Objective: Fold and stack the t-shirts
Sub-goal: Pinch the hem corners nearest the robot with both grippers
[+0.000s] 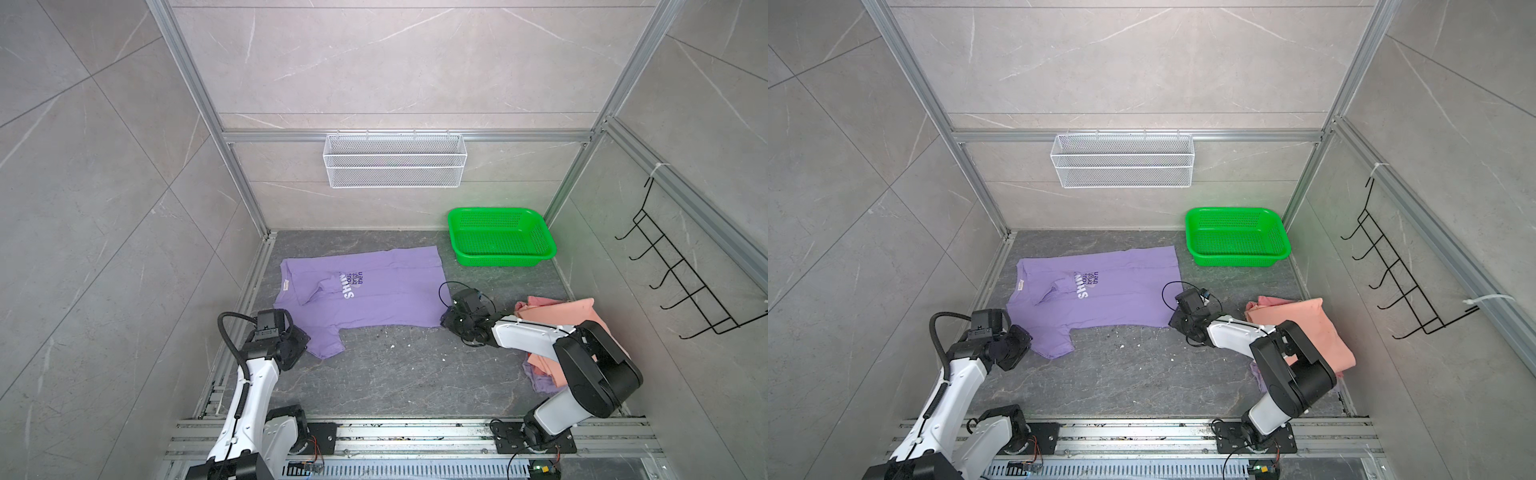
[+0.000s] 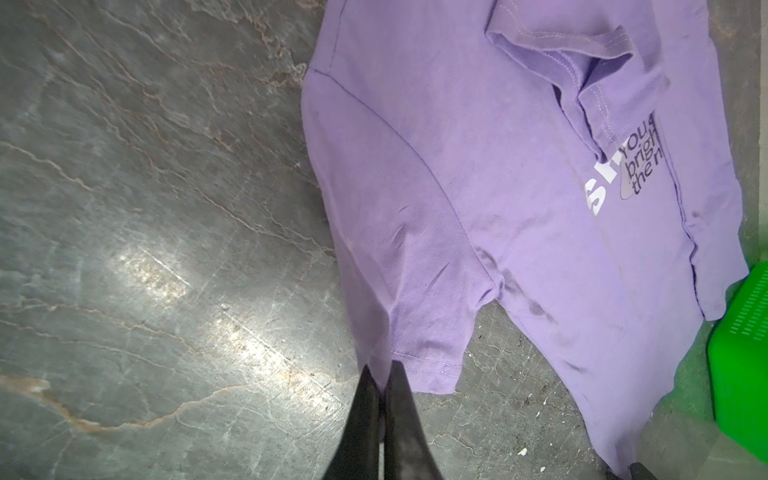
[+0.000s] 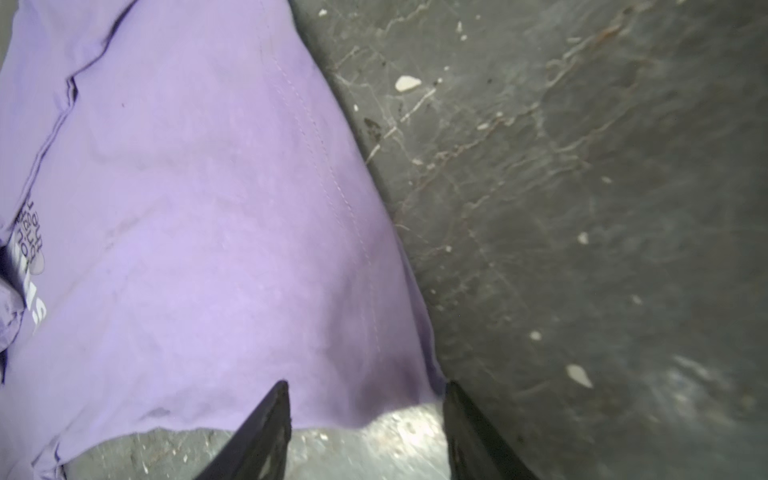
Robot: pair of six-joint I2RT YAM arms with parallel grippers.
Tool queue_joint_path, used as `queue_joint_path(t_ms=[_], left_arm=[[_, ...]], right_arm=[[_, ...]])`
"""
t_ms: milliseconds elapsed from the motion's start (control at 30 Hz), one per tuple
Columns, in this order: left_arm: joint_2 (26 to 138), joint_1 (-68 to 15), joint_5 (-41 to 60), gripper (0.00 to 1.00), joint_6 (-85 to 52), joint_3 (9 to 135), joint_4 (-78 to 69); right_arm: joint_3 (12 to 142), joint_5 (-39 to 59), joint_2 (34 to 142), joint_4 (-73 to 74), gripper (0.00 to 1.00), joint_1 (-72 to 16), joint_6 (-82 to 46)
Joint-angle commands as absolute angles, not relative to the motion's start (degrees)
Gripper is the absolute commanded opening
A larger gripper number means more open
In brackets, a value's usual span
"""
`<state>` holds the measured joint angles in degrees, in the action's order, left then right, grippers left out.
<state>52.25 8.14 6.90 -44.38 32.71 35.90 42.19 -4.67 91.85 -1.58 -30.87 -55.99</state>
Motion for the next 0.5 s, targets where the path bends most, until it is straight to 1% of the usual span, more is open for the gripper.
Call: queue_joint_path(t_ms=[0,67,167,200,267,333,467], left_arm=[[51.7,8.2,9.1,0.0,-42.4,33.7,33.1],[51.4,8.2,9.0,0.0,-42.4,33.9,32.5],[51.0,8.3,7.6,0.0,-42.4,34.9,34.2],[50.5,8.3,7.5,0.0,-42.5,35.2,35.0],[48.1,8.2,8.6,0.0,-42.1,36.1,37.0],[45.0,8.2,7.6,0.0,-42.4,37.1,40.7],[39.5,8.2,4.2,0.0,-42.0,39.5,48.8]], right_arm=[[42.3,-8.7,94.7,-6.8,0.45,-32.0,-60.2],[41.9,-9.8,95.3,-5.4,0.26,-32.1,-60.2],[42.8,-11.1,95.6,-6.8,0.1,-32.2,-60.0],[43.0,-11.2,95.1,-7.2,0.07,-32.5,-59.7],[43.1,-11.5,92.7,-8.8,0.03,-33.3,-58.6],[43.1,-12.3,89.9,-11.5,0.01,-34.0,-56.4],[41.4,-12.0,83.9,-16.4,0.0,-34.4,-55.1]])
